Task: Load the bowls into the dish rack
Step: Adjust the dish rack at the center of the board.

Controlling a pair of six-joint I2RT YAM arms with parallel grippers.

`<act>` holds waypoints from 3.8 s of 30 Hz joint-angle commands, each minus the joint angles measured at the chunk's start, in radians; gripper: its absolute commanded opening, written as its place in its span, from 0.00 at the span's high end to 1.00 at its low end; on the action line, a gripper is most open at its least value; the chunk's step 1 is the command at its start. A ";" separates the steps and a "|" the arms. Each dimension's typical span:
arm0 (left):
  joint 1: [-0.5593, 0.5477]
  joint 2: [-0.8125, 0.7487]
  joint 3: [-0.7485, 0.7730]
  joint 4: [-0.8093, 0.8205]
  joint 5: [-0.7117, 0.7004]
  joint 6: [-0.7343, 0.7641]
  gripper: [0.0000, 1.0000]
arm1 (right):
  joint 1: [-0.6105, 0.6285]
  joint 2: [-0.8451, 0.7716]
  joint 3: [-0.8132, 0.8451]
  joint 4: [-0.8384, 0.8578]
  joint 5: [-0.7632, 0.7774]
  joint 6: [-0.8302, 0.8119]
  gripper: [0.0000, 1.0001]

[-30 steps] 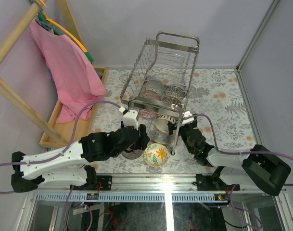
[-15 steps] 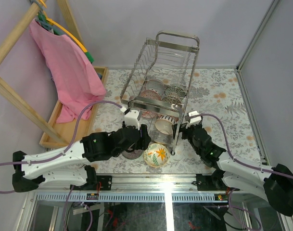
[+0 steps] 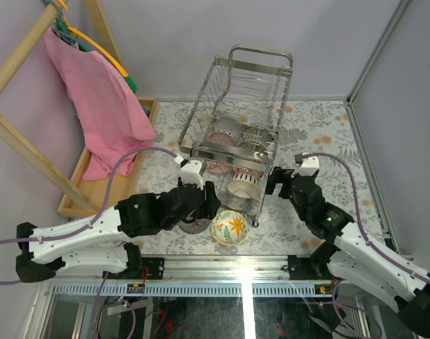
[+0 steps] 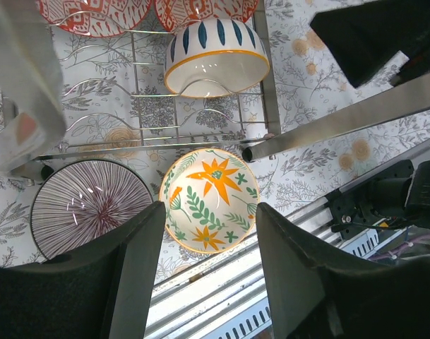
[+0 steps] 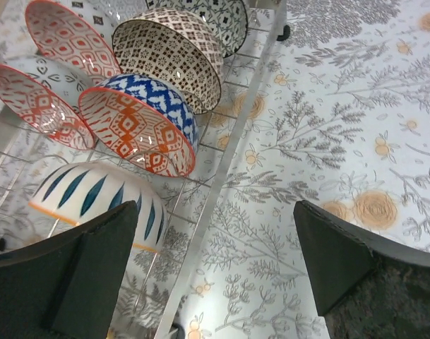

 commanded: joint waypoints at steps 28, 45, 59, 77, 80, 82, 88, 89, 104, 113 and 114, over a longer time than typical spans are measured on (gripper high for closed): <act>0.006 -0.150 -0.007 -0.141 -0.091 -0.124 0.47 | -0.005 -0.487 -0.167 -0.109 -0.694 0.275 0.25; 0.006 -0.139 -0.007 -0.149 -0.083 -0.140 0.47 | 0.105 -0.271 -0.141 0.085 -0.429 0.237 0.50; 0.006 -0.144 -0.008 -0.164 -0.080 -0.139 0.47 | 0.121 -0.307 -0.119 -0.082 -0.103 0.287 0.60; 0.006 -0.208 -0.022 -0.211 -0.066 -0.165 0.48 | -0.193 -0.100 0.005 -0.102 -0.223 0.200 0.59; 0.005 -0.218 -0.032 -0.212 -0.062 -0.170 0.48 | -0.254 -0.071 0.020 -0.087 -0.276 0.191 0.59; 0.006 -0.221 -0.039 -0.211 -0.060 -0.174 0.48 | -0.285 -0.058 0.026 -0.072 -0.306 0.187 0.59; 0.005 -0.219 -0.066 -0.211 -0.054 -0.187 0.48 | -0.338 -0.010 0.046 -0.056 -0.343 0.160 0.58; 0.005 -0.217 -0.069 -0.211 -0.054 -0.189 0.48 | -0.351 -0.004 0.047 -0.052 -0.355 0.156 0.58; 0.005 -0.197 -0.139 -0.210 -0.014 -0.248 0.39 | -0.475 -0.017 0.103 -0.089 -0.507 0.101 0.50; 0.005 -0.197 -0.147 -0.232 -0.021 -0.273 0.33 | -0.474 -0.173 0.200 -0.353 -0.582 0.098 0.17; 0.005 -0.198 -0.146 -0.238 -0.025 -0.279 0.31 | -0.475 -0.181 0.210 -0.382 -0.594 0.107 0.05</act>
